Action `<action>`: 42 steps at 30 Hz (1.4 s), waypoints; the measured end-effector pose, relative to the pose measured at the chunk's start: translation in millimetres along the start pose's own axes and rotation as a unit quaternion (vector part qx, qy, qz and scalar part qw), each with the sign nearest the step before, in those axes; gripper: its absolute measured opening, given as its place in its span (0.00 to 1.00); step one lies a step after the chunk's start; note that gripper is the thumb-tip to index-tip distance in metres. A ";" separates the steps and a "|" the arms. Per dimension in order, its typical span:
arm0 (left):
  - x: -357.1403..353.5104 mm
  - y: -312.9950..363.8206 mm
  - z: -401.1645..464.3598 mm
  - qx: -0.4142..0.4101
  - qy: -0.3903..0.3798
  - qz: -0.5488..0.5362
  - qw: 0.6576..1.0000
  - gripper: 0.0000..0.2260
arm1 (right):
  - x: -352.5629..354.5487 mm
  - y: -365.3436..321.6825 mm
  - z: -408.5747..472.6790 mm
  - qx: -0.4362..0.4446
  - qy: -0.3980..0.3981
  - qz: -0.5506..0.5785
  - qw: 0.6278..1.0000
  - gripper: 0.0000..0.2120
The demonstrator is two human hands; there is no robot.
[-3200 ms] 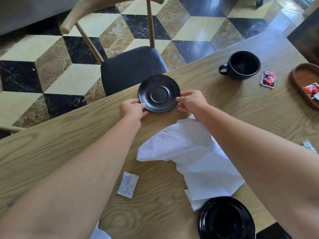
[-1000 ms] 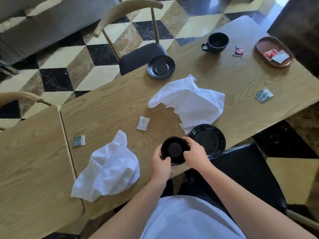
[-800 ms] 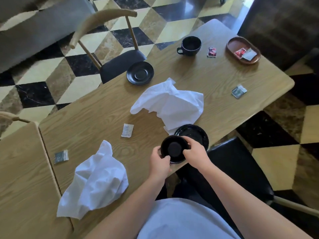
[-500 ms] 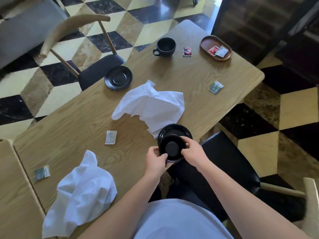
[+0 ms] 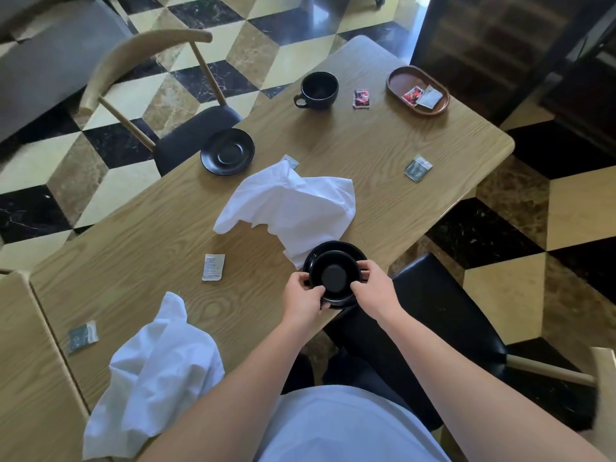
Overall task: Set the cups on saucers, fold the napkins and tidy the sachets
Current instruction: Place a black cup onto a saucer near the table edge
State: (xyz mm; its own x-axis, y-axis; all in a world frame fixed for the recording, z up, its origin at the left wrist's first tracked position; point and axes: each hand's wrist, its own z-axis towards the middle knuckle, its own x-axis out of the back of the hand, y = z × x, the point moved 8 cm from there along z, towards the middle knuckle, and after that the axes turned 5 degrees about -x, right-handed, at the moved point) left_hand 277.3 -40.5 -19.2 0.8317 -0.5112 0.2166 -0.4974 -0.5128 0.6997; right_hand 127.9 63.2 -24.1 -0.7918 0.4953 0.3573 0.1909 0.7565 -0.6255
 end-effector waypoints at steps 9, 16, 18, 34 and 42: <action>-11.4 -3.3 17.1 -0.003 -0.014 0.014 1.000 0.12 | 6.8 5.3 13.3 -0.016 -0.001 -0.010 1.000 0.20; -14.7 -5.0 19.5 0.012 -0.030 0.059 0.998 0.11 | 4.9 15.0 15.1 -0.018 0.002 0.004 1.000 0.18; -14.2 -5.4 19.8 0.012 -0.028 0.063 0.998 0.11 | 3.0 16.4 15.0 -0.018 0.002 0.009 1.000 0.18; -30.9 10.4 33.1 -0.029 -0.050 0.188 0.980 0.22 | -4.3 5.8 22.8 -0.040 -0.035 -0.039 0.998 0.22; -34.1 19.9 42.5 -0.030 -0.043 0.194 0.980 0.24 | 1.2 0.1 40.6 -0.030 -0.034 -0.089 0.995 0.24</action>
State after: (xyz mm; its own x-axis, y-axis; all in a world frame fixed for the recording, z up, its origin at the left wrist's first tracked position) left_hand 228.6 -62.5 -41.6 0.5571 -0.7175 0.4181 -0.7547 -0.2273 0.6155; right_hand 103.4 46.5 -51.9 -0.8536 0.3219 0.4096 0.0758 0.8546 -0.5137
